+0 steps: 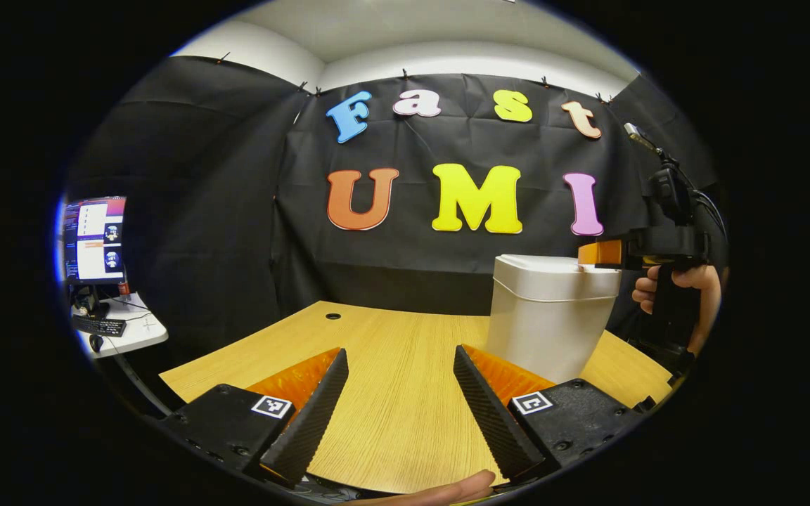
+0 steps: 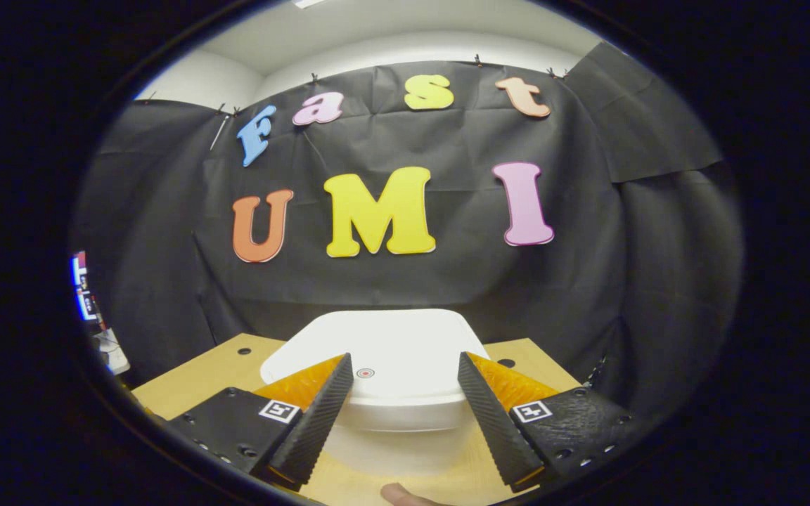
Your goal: Press the lid of the desktop garbage bin to open it, pick up the crumpled paper on the desktop and throw it into the bin, then pick up the pop can on the desktop and drop it into the bin, and finally close the garbage bin lid.
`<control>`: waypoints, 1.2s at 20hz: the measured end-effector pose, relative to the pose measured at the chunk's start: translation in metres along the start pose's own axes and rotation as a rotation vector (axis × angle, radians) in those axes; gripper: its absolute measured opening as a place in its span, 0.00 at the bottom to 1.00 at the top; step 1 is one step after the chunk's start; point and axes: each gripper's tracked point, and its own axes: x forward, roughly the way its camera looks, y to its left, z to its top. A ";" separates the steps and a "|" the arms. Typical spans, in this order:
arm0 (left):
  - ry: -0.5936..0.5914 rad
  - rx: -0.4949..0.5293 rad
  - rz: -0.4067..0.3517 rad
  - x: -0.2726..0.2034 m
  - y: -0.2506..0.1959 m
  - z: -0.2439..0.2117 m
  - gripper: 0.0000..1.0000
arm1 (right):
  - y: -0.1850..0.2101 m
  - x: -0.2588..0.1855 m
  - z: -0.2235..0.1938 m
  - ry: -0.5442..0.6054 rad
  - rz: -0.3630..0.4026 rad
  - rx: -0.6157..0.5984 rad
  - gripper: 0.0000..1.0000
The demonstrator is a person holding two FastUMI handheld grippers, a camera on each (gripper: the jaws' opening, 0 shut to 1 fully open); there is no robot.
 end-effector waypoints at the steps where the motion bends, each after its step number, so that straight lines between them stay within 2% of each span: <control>1: -0.004 -0.001 -0.002 0.000 0.000 0.001 0.98 | -0.007 -0.006 0.002 -0.013 -0.010 0.005 0.94; 5: -0.014 0.015 -0.008 -0.002 -0.005 0.003 0.98 | -0.039 -0.043 -0.004 -0.066 -0.019 0.029 0.94; 12: -0.018 0.055 -0.035 -0.004 -0.024 0.000 0.97 | -0.106 -0.133 0.005 -0.217 -0.053 -0.015 0.93; 16: -0.017 0.081 -0.056 -0.006 -0.044 -0.002 0.98 | -0.141 -0.175 -0.009 -0.242 -0.087 0.037 0.94; 20: -0.030 0.066 -0.111 -0.010 -0.069 -0.002 0.97 | -0.160 -0.192 -0.019 -0.256 -0.108 0.005 0.96; 22: -0.036 0.074 -0.117 -0.011 -0.072 -0.001 0.98 | -0.158 -0.192 -0.026 -0.253 -0.112 -0.024 0.92; 24: -0.035 0.060 -0.117 -0.013 -0.073 -0.001 0.97 | -0.153 -0.190 -0.037 -0.233 -0.098 -0.033 0.96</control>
